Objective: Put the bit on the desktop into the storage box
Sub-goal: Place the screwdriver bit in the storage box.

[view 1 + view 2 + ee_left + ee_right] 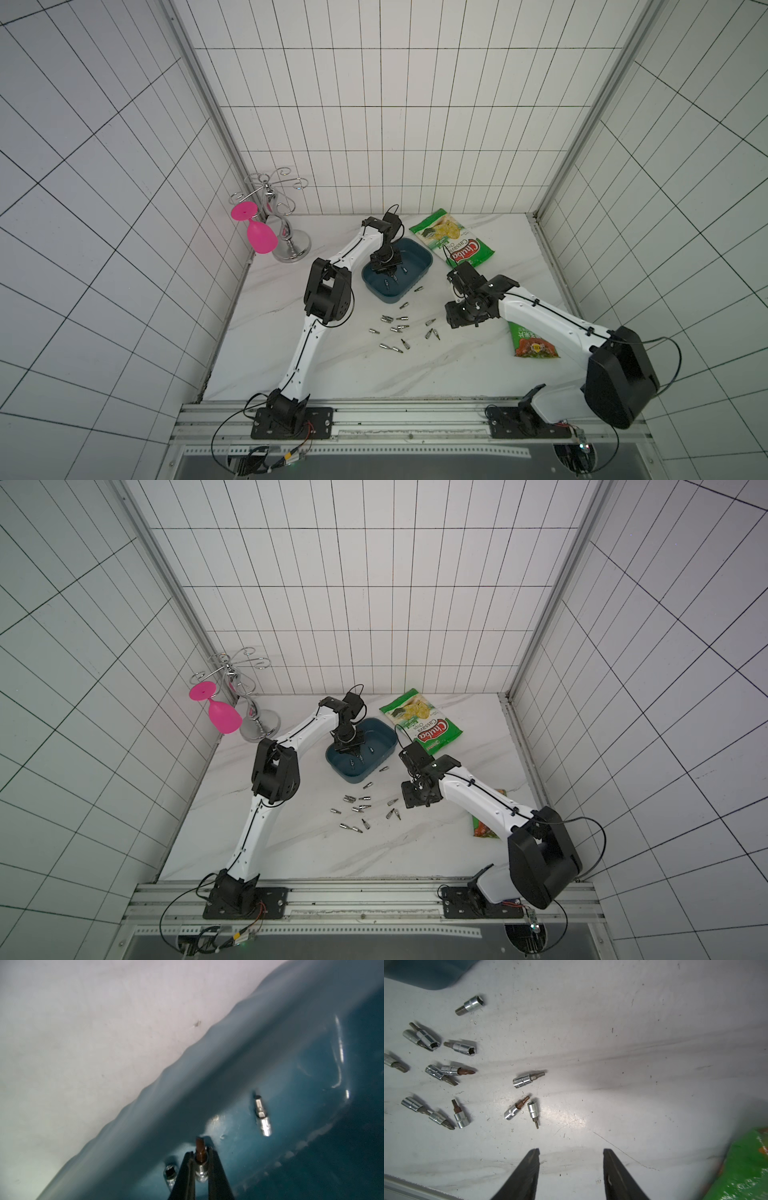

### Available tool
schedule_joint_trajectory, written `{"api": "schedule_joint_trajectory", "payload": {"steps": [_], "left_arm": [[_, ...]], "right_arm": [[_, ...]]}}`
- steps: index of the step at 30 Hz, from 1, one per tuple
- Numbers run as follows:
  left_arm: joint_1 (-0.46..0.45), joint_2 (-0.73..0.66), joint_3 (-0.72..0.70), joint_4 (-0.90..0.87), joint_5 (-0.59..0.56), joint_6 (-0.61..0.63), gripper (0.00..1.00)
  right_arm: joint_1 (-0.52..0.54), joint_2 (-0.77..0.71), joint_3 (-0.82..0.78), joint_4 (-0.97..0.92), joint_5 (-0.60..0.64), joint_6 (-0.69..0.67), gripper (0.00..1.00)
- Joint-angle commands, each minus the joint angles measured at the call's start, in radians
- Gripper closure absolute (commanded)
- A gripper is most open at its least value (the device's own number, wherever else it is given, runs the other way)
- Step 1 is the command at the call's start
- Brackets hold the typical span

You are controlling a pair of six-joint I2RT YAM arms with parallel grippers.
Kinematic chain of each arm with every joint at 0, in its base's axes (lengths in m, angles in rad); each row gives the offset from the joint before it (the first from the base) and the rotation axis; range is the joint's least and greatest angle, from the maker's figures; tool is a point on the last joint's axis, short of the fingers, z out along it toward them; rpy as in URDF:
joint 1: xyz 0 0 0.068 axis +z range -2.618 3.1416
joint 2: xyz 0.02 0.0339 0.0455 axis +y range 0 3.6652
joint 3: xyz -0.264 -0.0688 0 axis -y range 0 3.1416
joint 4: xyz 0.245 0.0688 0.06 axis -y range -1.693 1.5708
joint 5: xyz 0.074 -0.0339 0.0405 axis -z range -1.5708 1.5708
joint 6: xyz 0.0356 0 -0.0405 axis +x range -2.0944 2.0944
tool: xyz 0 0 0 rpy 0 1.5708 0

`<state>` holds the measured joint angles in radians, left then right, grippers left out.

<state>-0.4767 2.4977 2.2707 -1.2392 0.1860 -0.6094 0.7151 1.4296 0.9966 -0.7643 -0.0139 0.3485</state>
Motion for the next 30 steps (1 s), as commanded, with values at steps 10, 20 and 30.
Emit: {"api": "schedule_joint_trajectory", "payload": {"steps": [10, 20, 30], "left_arm": [[-0.007, 0.08, 0.063, 0.038, 0.013, -0.015, 1.0], [-0.007, 0.037, 0.056, 0.027, 0.024, -0.01, 0.81], [0.001, -0.054, 0.021, 0.024, 0.011, -0.012, 0.73]], "right_arm": [[0.035, 0.071, -0.026, 0.083, -0.027, 0.032, 0.48], [0.051, 0.169, 0.001, 0.104, -0.084, 0.009, 0.48], [0.076, 0.27, 0.046, 0.098, -0.094, -0.029, 0.5]]}}
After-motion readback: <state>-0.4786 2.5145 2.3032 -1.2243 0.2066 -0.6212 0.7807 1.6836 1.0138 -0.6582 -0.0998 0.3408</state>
